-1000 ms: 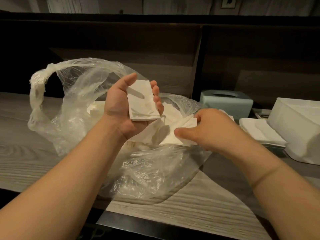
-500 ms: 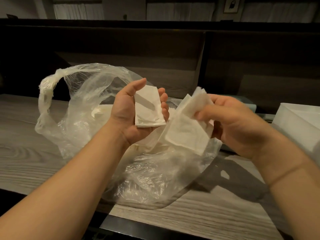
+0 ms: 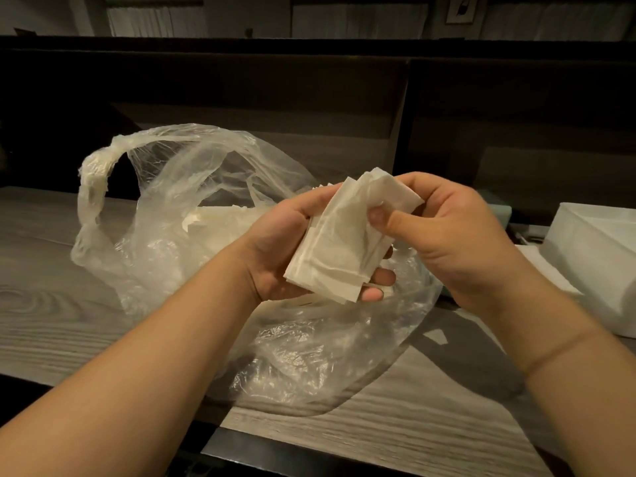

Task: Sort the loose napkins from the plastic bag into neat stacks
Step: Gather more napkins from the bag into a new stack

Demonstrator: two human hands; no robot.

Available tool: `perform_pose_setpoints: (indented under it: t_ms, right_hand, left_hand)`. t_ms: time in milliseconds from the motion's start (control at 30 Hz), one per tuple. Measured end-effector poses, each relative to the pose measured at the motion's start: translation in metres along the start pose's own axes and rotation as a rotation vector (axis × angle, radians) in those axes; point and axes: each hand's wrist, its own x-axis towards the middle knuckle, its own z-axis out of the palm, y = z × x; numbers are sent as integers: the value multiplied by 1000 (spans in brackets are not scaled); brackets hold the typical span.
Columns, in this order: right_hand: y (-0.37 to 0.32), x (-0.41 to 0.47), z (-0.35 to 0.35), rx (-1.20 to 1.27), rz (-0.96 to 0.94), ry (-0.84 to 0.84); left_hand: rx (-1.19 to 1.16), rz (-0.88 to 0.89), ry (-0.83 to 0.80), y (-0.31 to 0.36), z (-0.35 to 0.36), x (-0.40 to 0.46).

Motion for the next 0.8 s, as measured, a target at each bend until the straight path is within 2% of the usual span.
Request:
perform_pose_setpoints:
  t_ms: [300, 467, 567, 700, 733, 800]
  right_hand:
    - [3, -3, 10, 60, 68, 88]
    - [5, -1, 9, -56, -42, 208]
    - [5, 2, 4, -11, -47, 269]
    - [-5, 2, -6, 435, 78, 114]
    - [-8, 0, -6, 476, 119, 67]
    - [-6, -1, -4, 368, 164, 12]
  left_hand:
    - [-6, -44, -20, -2, -2, 4]
    - [10, -41, -49, -2, 2, 2]
    - [-21, -44, 16, -3, 2, 3]
    - [-88, -33, 141, -1, 5, 3]
    - [-98, -25, 150, -1, 6, 3]
    - [-87, -18, 136, -2, 7, 3]
